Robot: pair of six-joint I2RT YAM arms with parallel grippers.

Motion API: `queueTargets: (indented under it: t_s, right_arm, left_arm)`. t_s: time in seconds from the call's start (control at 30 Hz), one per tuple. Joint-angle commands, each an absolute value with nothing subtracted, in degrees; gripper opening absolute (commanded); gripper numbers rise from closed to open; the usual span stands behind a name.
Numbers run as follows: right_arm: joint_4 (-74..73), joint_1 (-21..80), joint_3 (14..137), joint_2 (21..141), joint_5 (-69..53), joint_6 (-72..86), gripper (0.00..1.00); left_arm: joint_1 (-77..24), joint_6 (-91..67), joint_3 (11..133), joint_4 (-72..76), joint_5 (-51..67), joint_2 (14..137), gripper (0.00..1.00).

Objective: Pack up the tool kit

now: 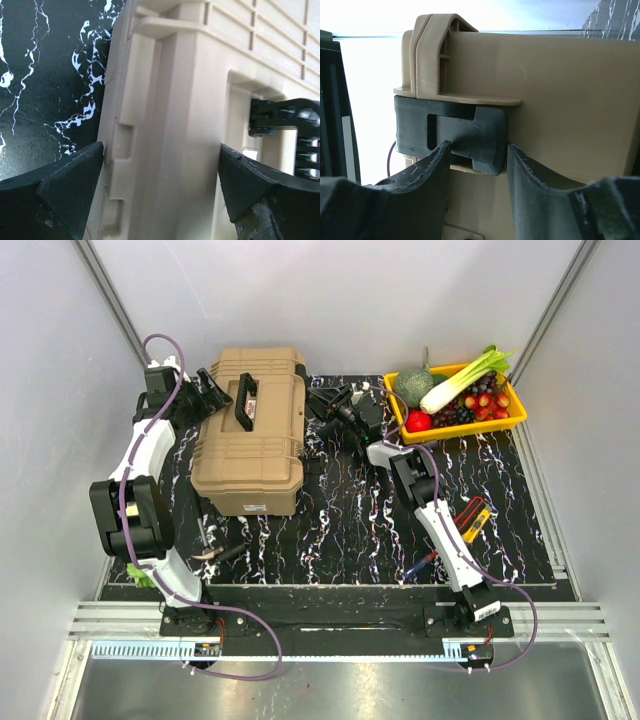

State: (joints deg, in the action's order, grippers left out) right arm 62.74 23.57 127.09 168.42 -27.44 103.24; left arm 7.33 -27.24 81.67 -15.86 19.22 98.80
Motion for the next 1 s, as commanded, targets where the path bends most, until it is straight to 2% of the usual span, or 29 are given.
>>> queueTargets:
  t_s: [0.0, 0.37, 0.97]
  right_arm:
    - [71.64, 23.73, 124.02, 159.97, -26.19, 101.78, 0.42]
    - [67.68, 23.73, 114.18, 153.2, -24.09, 96.42, 0.38]
    - [72.42, 24.61, 113.56, 152.49, -16.61, 102.65, 0.33]
  left_arm:
    - [6.5, -27.25, 80.68, -17.75, 21.18, 99.49, 0.96]
    - [6.42, -27.07, 81.21, -20.56, 17.14, 99.76, 0.95]
    - [6.42, -27.42, 82.09, -21.71, 16.17, 100.37, 0.94]
